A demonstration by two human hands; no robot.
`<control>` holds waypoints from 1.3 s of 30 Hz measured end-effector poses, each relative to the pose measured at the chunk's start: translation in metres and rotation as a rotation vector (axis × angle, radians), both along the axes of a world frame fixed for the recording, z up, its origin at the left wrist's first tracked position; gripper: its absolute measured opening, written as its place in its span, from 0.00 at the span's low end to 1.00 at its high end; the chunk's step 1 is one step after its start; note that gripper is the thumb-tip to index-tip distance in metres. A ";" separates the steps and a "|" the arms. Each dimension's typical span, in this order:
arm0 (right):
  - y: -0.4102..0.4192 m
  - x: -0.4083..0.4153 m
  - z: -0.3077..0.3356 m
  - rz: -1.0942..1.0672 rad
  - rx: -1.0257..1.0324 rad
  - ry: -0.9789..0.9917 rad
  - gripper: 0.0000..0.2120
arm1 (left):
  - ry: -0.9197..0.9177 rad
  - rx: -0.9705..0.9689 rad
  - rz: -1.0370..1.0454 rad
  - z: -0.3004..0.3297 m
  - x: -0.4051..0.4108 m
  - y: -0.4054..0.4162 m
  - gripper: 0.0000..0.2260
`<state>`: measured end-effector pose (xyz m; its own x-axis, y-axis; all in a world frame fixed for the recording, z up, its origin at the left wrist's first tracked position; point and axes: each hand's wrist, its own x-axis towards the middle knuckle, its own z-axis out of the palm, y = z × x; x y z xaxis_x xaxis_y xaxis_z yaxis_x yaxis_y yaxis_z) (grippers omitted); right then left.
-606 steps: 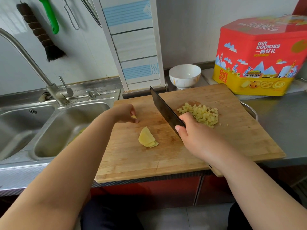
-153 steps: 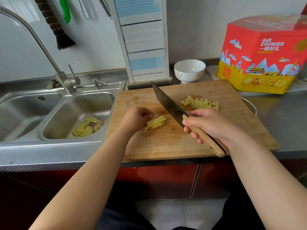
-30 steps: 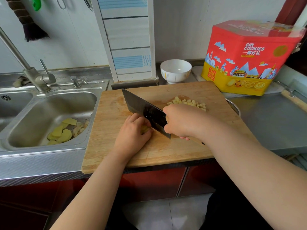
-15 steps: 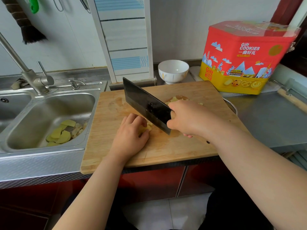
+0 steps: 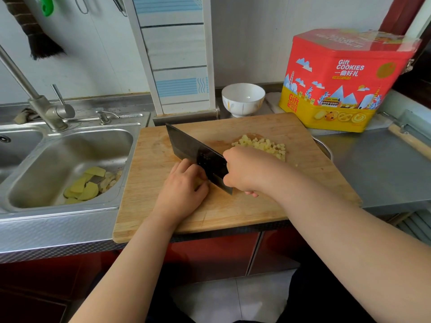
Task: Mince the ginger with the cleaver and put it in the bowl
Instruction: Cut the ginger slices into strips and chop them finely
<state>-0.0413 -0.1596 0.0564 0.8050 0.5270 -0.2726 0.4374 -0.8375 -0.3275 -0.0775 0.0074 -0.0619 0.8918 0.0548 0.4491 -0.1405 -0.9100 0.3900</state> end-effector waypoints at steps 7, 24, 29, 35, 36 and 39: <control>-0.015 0.003 -0.014 -0.115 0.155 0.045 0.19 | 0.013 0.021 -0.016 0.007 -0.007 -0.002 0.06; -0.011 -0.009 0.010 -0.003 0.060 -0.008 0.05 | -0.027 -0.056 -0.008 0.007 -0.009 0.000 0.03; 0.000 -0.006 0.009 0.000 -0.005 0.000 0.07 | -0.006 -0.117 -0.007 0.005 -0.006 0.004 0.03; -0.001 -0.007 -0.008 -0.036 0.038 -0.021 0.06 | 0.003 -0.145 0.001 0.004 -0.007 0.005 0.04; -0.005 -0.006 -0.011 -0.067 0.081 0.011 0.08 | -0.004 -0.141 -0.008 0.004 -0.008 0.004 0.05; -0.014 0.000 -0.014 -0.139 0.145 0.097 0.21 | -0.016 -0.117 -0.020 0.004 -0.010 0.004 0.04</control>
<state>-0.0416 -0.1736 0.0424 0.8462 0.4520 -0.2823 0.2814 -0.8288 -0.4836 -0.0870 0.0111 -0.0575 0.8859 0.0903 0.4549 -0.1651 -0.8552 0.4914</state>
